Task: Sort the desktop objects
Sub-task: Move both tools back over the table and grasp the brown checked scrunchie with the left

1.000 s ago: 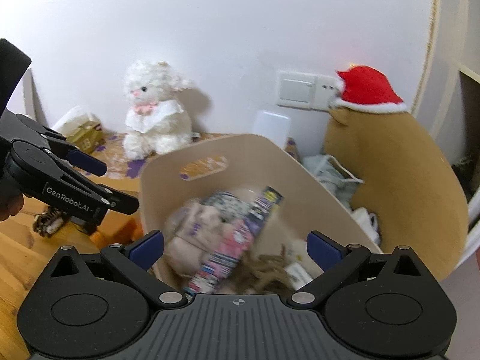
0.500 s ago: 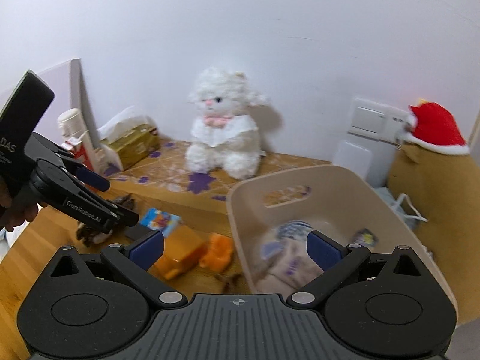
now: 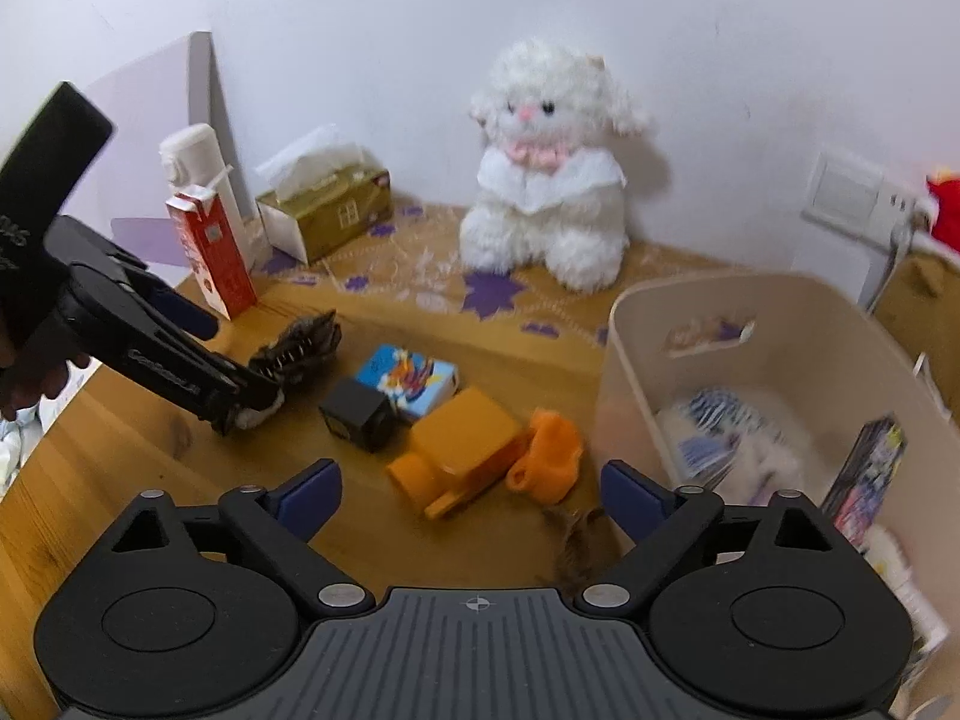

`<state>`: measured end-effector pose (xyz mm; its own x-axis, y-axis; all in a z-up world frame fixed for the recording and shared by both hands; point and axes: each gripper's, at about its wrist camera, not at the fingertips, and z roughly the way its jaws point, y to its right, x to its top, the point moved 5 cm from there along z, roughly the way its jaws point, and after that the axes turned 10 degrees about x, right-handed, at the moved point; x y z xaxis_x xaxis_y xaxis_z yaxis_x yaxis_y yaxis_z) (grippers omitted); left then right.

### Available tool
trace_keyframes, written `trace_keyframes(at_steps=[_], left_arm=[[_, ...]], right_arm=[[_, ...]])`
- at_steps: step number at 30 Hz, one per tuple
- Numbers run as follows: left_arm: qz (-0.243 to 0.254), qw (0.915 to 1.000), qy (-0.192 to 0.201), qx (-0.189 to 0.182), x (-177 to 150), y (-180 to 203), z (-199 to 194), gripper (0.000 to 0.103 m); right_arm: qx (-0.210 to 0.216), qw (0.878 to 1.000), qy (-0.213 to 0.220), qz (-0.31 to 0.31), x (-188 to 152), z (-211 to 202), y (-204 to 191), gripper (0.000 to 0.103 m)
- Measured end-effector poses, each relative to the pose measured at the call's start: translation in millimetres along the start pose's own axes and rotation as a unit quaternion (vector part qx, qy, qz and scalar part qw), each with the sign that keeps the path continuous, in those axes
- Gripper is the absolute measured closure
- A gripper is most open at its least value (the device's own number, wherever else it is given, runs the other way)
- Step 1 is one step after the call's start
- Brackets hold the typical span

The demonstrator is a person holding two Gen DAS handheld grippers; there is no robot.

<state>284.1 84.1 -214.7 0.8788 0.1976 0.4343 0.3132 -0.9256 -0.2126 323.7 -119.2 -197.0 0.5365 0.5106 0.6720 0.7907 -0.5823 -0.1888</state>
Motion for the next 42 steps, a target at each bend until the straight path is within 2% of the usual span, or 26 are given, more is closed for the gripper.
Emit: trace_keyframes(at_steps=[3, 5, 7, 12, 17, 20, 25, 35, 42], left_arm=[[-0.005, 1.0000, -0.008, 0.000, -3, -6, 8, 0.026], [-0.007, 0.9999, -0.016, -0.001, -5, -10, 15, 0.026], [-0.007, 0.9997, -0.023, 0.000, -8, -13, 22, 0.026], [-0.016, 0.9992, -0.036, -0.003, -11, -21, 35, 0.026], [-0.025, 0.9986, -0.046, -0.011, -10, -23, 45, 0.026], [-0.024, 0.9984, -0.048, -0.016, -10, -21, 48, 0.026], [-0.022, 0.9984, -0.048, -0.021, -9, -18, 52, 0.026], [-0.019, 0.9981, -0.050, -0.030, -10, -12, 57, 0.026], [-0.027, 0.9975, -0.050, -0.041, -9, -9, 59, 0.027]], right_arm=[[-0.010, 0.999, -0.018, 0.024, -6, 13, 5, 0.012], [-0.017, 0.999, -0.029, 0.037, -10, 22, 9, 0.011], [-0.038, 0.999, -0.033, 0.020, -10, 26, 9, 0.011], [-0.053, 0.998, -0.043, -0.007, -6, 39, 2, 0.010], [-0.051, 0.998, -0.041, 0.002, -5, 44, -5, 0.013], [-0.072, 0.996, -0.043, 0.007, -10, 50, -7, 0.013], [-0.121, 0.990, -0.042, 0.061, -20, 60, 5, 0.014], [-0.200, 0.973, -0.038, 0.107, -26, 83, 15, 0.014], [-0.191, 0.958, -0.007, 0.214, -38, 78, 34, 0.004]])
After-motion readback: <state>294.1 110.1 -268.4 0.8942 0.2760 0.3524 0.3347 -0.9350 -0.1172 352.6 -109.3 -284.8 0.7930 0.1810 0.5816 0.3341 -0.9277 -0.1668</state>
